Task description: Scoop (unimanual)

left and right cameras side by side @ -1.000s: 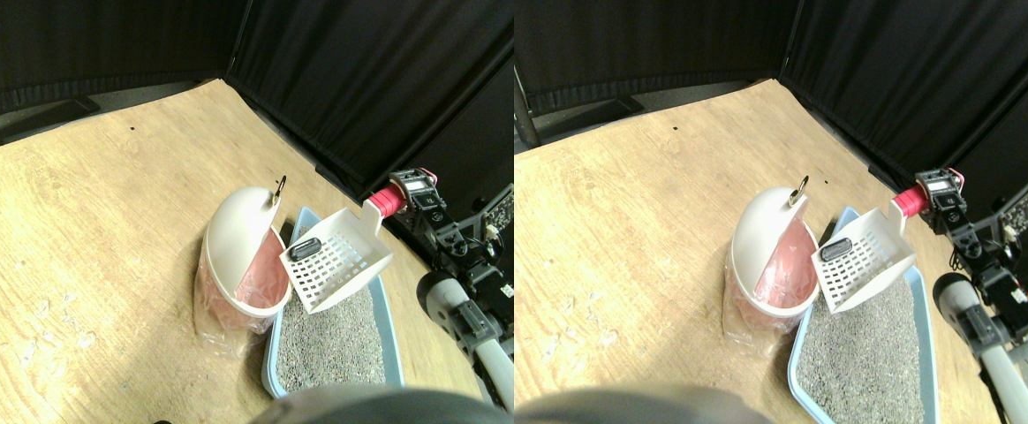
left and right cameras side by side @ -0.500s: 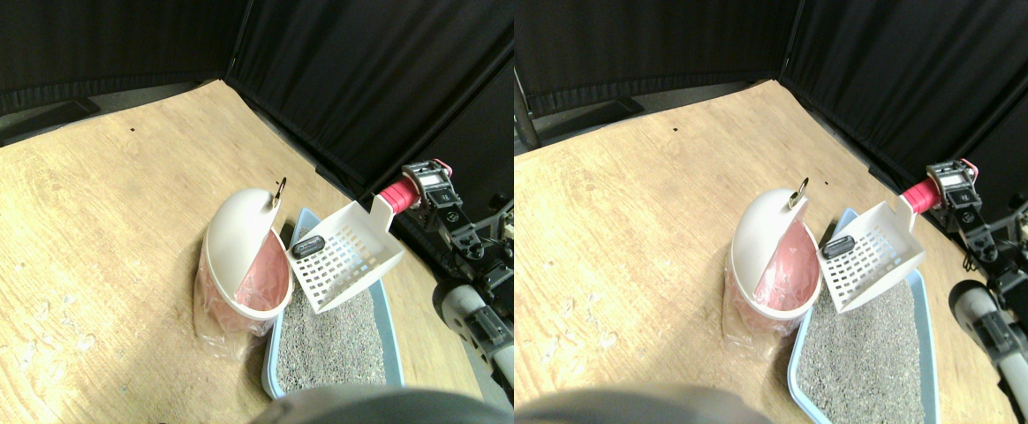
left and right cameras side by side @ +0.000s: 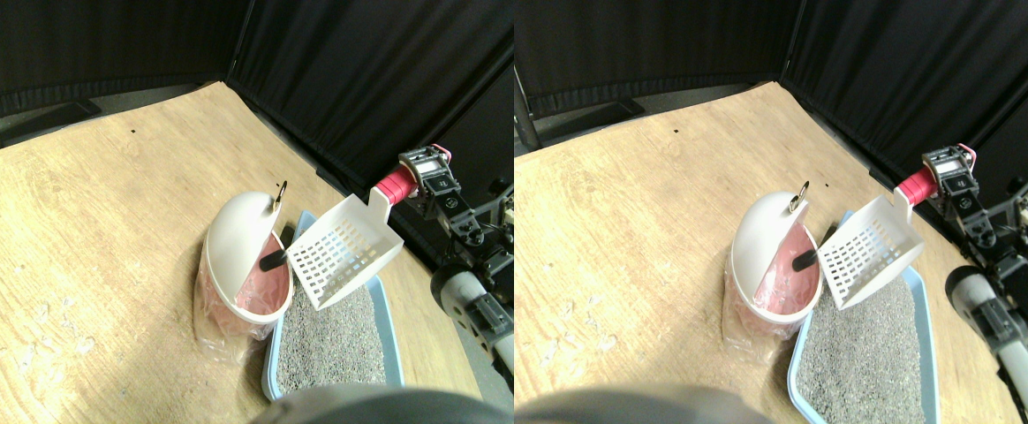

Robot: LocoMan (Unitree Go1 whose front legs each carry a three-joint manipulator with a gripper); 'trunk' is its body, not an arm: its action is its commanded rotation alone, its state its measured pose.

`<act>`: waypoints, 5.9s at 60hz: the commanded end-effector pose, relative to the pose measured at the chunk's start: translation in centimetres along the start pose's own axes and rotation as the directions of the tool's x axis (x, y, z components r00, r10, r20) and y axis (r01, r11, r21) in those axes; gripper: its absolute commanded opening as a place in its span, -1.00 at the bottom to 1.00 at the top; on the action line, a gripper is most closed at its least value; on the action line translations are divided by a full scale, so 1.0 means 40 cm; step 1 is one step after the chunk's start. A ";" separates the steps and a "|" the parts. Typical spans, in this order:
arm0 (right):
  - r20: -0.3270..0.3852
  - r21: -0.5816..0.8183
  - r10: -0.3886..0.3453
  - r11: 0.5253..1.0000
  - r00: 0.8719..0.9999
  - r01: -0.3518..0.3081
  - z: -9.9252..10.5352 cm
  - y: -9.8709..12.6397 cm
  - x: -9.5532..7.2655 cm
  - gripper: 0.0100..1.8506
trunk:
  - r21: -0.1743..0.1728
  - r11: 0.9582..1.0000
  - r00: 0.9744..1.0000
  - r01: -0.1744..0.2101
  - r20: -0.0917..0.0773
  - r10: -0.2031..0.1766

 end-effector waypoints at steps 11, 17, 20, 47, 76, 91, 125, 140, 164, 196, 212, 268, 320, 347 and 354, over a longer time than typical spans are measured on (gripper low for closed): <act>0.034 0.028 -0.024 0.999 0.999 0.023 0.020 -0.007 0.001 -0.84 | -0.014 1.000 0.999 -0.023 0.030 0.024; 0.022 0.013 -0.041 0.999 0.999 0.041 0.012 -0.008 -0.001 -0.88 | -0.008 1.000 0.999 -0.019 0.027 0.019; 0.018 0.032 -0.045 0.999 0.999 0.044 0.000 -0.011 -0.005 -0.94 | -0.002 1.000 1.000 -0.013 0.026 0.013; -0.080 0.297 -0.220 0.926 0.972 0.234 -0.114 -0.081 -0.077 -0.95 | 0.086 0.993 0.996 0.083 0.010 -0.084; -0.186 0.400 -0.420 0.793 0.888 0.458 -0.296 -0.162 -0.222 -0.95 | 0.201 0.957 0.978 0.209 -0.027 -0.208; -0.224 0.417 -0.468 0.747 0.855 0.518 -0.369 -0.171 -0.271 -0.95 | 0.241 0.934 0.964 0.263 -0.044 -0.261; -0.365 0.438 -0.478 0.668 0.799 0.601 -0.479 -0.172 -0.328 -0.95 | 0.258 0.923 0.959 0.284 -0.056 -0.279; -0.397 0.440 -0.432 0.685 0.810 0.581 -0.514 -0.150 -0.340 -0.95 | 0.242 0.931 0.962 0.274 -0.055 -0.269; -0.464 0.438 -0.398 0.673 0.791 0.596 -0.527 -0.121 -0.331 -0.95 | 0.233 0.938 0.966 0.257 -0.054 -0.251; -0.572 0.410 -0.358 0.655 0.738 0.635 -0.571 -0.113 -0.337 -0.95 | 0.234 0.935 0.964 0.266 -0.062 -0.258; -0.673 0.357 -0.311 0.658 0.672 0.663 -0.545 -0.140 -0.346 -0.24 | 0.233 0.934 0.962 0.272 -0.063 -0.265; -0.584 0.482 -0.203 0.692 0.786 0.537 -0.455 -0.237 -0.469 0.09 | 0.251 0.917 0.951 0.311 -0.075 -0.301; -0.425 0.548 -0.174 0.732 0.888 0.405 -0.398 -0.216 -0.611 -0.95 | 0.302 0.874 0.924 0.381 -0.101 -0.368; -0.422 0.561 -0.163 0.726 0.892 0.398 -0.387 -0.192 -0.632 -0.95 | 0.323 0.841 0.900 0.434 -0.127 -0.417; -0.416 0.573 -0.168 0.715 0.894 0.401 -0.388 -0.182 -0.636 -0.95 | 0.323 0.836 0.896 0.443 -0.131 -0.425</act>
